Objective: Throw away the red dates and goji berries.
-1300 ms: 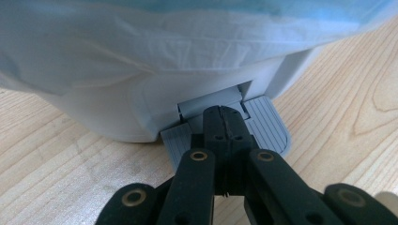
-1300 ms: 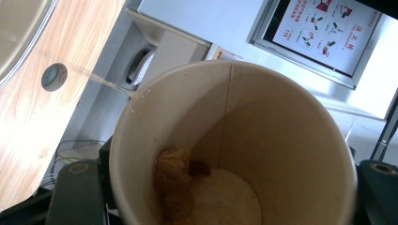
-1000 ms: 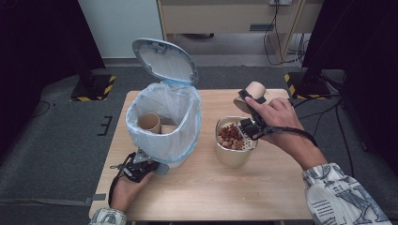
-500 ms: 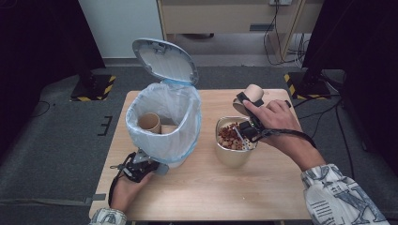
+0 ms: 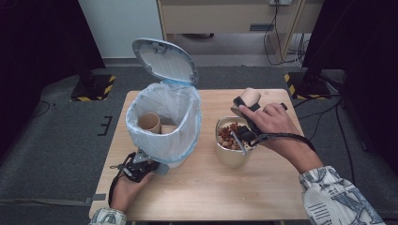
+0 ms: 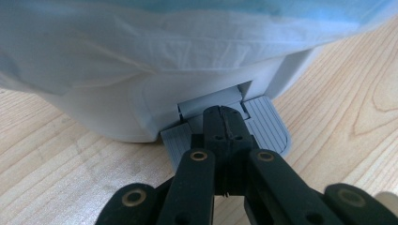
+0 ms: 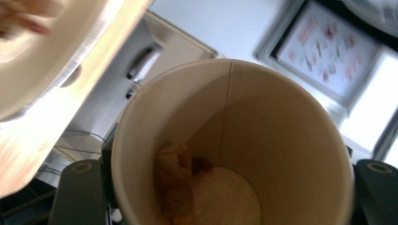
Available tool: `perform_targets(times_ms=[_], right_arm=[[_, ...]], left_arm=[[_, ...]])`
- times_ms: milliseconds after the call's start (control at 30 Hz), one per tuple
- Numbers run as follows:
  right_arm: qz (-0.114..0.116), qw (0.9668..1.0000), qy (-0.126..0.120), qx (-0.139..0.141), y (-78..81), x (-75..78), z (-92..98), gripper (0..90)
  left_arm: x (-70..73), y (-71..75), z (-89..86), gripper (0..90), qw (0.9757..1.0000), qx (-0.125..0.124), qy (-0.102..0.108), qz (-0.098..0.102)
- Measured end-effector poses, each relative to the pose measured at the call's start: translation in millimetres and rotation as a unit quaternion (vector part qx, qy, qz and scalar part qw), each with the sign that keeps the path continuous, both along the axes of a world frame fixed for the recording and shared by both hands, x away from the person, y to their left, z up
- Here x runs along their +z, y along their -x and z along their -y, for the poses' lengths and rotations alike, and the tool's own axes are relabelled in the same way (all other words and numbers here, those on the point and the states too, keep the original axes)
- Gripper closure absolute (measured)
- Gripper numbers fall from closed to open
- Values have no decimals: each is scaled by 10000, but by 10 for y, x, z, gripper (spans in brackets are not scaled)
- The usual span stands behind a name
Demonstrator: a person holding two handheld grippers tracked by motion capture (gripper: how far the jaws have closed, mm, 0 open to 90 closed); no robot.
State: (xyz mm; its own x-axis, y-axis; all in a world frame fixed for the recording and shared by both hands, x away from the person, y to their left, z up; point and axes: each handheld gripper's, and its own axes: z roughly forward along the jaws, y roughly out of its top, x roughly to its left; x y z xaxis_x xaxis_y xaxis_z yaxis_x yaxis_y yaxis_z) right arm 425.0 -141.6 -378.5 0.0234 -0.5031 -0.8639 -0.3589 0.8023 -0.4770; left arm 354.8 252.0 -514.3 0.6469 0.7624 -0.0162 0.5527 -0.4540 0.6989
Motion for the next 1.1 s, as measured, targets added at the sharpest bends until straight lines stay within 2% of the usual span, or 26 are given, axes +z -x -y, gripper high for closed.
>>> perform_targets(times_ms=[33,67,133,167,267,300,333,467,567,867,1100], right_arm=[[19,9993,-358,-137,-20,34,29,297],[-11,9996,-237,-118,-12,9,23,297],[-117,9996,257,58,40,-101,-16,297],[-112,9996,272,57,47,-108,-15,297],[5,10000,21,-56,24,-28,34,297],[20,10000,45,-73,22,-26,41,297],[103,9994,317,-35,23,-38,36,297],[258,9981,551,9,44,-25,16,297],[327,9980,543,-10,32,14,9,297],[227,9994,246,-26,16,63,23,296],[241,9993,268,-27,20,63,43,295]], left_arm=[[0,0,1,900,10000,-2,-5,2],[0,0,0,900,10000,-2,-3,1],[0,0,0,900,10000,-2,1,1],[0,0,0,900,10000,-2,2,0],[0,-1,-1,900,10000,-6,2,2],[0,1,2,900,10000,-1,-6,4],[1,1,2,900,10000,-1,-8,4],[0,0,0,900,10000,-1,3,-1],[0,0,1,900,10000,-2,-5,3],[0,0,1,900,10000,-2,-3,2],[0,0,0,900,10000,-1,1,1]])
